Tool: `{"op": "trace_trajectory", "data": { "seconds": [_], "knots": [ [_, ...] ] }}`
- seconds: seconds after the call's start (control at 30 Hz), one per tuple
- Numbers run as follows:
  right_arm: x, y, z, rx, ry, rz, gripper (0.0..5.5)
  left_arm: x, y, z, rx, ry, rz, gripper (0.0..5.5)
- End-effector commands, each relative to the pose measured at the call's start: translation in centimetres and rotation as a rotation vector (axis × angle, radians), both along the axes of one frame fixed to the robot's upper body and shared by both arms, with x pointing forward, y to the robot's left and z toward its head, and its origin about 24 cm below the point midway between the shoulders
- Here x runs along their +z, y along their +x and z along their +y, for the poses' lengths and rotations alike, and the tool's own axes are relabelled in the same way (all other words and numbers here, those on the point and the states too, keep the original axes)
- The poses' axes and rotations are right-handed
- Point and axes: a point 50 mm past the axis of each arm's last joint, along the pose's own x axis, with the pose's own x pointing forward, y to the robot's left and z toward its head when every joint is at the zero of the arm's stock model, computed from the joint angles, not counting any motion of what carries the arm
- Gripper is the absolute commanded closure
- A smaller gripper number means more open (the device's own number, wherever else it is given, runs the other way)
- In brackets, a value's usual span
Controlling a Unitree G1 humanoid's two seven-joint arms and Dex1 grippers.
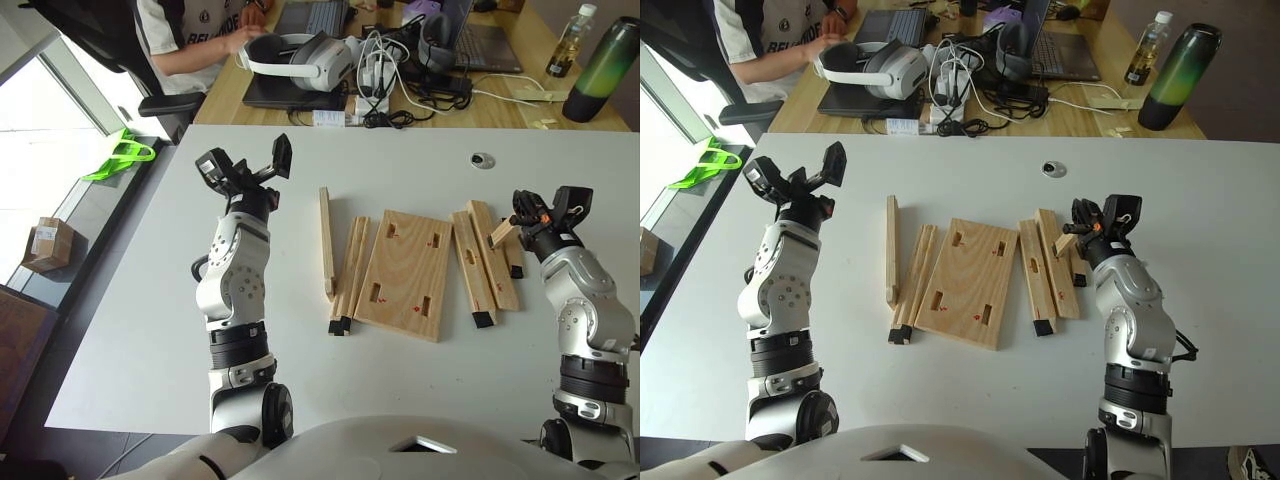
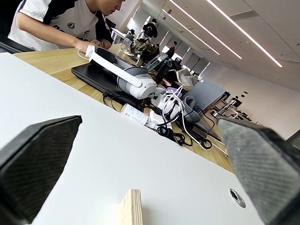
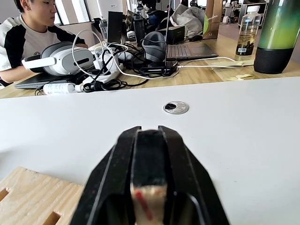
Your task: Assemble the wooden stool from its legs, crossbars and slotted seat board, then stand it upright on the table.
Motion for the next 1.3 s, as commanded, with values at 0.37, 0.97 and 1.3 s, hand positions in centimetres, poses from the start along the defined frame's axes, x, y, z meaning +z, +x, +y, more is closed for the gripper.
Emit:
{"op": "trace_trajectory", "data": {
  "seconds": [0.37,0.97,1.3],
  "knots": [
    [3.8,0.5,-0.1,-0.056,-0.13,-0.291,3.57,0.1,0.4,-0.1,0.007,-0.028,-0.009,0.1],
    [-3.0,2.2,-1.2,-0.029,-0.022,0.287,3.51,0.6,0.3,-0.5,0.018,-0.052,-0.03,0.1],
    [9.1,3.4,2.7,0.115,-0.1,-0.48,3.51,0.3,0.7,-0.3,0.013,-0.057,-0.029,0.1]
  ]
}}
